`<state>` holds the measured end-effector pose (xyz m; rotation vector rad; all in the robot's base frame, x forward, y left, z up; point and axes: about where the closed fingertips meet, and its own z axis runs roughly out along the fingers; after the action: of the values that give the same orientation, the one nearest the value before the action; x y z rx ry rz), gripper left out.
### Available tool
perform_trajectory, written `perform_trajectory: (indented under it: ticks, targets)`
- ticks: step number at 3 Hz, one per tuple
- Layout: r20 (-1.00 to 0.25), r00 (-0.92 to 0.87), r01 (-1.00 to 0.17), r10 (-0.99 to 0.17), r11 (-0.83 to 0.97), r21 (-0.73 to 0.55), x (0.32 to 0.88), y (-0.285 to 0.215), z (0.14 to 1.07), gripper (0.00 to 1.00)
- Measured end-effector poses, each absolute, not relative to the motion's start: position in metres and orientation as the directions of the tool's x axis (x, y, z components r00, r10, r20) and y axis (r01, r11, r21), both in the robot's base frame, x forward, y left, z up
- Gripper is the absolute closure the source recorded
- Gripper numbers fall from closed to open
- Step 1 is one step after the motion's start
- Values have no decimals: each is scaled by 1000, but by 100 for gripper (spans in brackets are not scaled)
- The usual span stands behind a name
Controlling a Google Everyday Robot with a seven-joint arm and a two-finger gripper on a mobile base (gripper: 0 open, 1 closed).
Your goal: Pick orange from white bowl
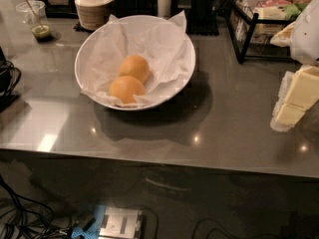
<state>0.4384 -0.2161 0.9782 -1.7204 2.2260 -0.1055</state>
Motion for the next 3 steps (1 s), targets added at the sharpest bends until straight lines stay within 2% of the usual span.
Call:
perform_trajectory:
  ticks: [2, 3]
  targets:
    - [-214, -195, -933, -957, 248, -261, 442, -208, 980, 0]
    - [-251, -76, -947, -965, 149, -285, 448, -175, 993, 0]
